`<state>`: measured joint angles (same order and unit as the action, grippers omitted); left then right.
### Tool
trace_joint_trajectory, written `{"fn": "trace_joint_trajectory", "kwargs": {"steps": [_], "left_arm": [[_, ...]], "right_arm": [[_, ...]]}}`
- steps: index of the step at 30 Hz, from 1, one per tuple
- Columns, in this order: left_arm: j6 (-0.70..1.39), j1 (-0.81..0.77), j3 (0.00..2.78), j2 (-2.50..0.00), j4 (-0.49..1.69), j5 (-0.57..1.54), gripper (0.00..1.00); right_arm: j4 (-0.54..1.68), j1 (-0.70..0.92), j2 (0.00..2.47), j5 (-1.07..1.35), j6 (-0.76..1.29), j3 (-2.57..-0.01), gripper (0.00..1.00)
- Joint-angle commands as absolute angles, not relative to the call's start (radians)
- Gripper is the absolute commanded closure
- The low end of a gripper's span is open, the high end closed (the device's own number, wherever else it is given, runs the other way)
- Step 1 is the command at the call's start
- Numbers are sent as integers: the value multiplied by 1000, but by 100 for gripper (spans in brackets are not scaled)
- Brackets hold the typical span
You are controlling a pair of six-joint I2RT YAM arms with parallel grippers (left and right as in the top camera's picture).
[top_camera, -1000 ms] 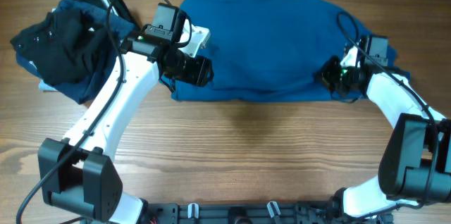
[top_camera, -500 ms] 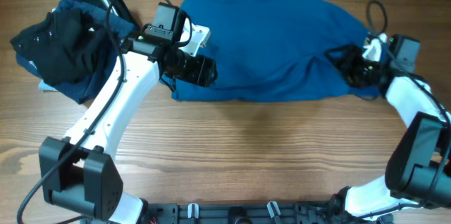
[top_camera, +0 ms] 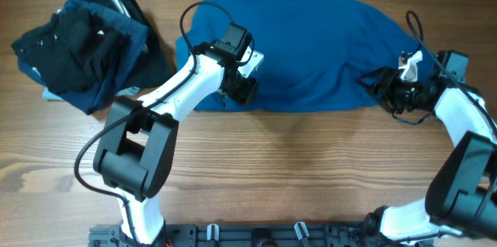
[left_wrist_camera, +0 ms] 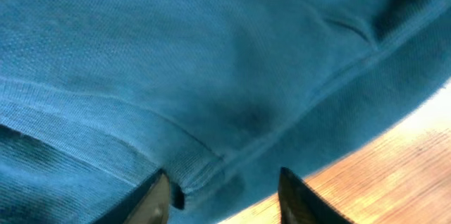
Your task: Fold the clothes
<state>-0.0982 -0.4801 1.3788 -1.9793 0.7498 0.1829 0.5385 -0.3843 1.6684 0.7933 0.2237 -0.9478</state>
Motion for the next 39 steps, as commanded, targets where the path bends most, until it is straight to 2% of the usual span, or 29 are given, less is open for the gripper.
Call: {"fn": "trace_joint_trajectory", "kwargs": {"steps": [1, 4, 5, 6, 7, 13, 17, 23, 25, 27, 30, 33, 36, 39], "left_arm": [[-104, -482, 1373, -2018, 722, 111, 66], [-104, -482, 1373, -2033, 699, 113, 70], [-102, -482, 1373, -2037, 700, 128, 78], [-96, -482, 1373, -2038, 704, 138, 92], [-96, -482, 1375, -2035, 715, 148, 96], [-96, -482, 1511, -1911, 838, 152, 96], [-181, -479, 1540, -1878, 742, 136, 96], [-236, -469, 1539, -1956, 564, 101, 92], [-228, -466, 1539, -1984, 519, 72, 71], [-189, -463, 1539, -1992, 514, 2, 21], [-101, -455, 1551, -1972, 584, -49, 0], [-69, -450, 1552, -1952, 780, 1, 0], [-68, -450, 1544, -1975, 952, 60, 0], [7, -442, 1470, -1977, 1001, 59, 5]], "right_arm": [[540, -388, 1578, 821, 183, -950, 41], [540, -388, 1517, 821, 183, -950, 41], [540, -388, 1498, 817, 183, -950, 41], [540, -388, 1485, 812, 183, -950, 41], [540, -388, 1473, 809, 183, -950, 41], [541, -387, 1447, 778, 186, -950, 41], [541, -388, 1447, 774, 186, -950, 41], [541, -387, 1447, 755, 186, -950, 41], [542, -387, 1447, 756, 186, -950, 41], [546, -388, 1447, 735, 187, -950, 39], [558, -388, 1447, 603, 229, -950, 37], [574, -393, 1448, 432, 292, -950, 37], [578, -399, 1455, 392, 297, -950, 38], [580, -400, 1469, 387, 290, -950, 38]]}}
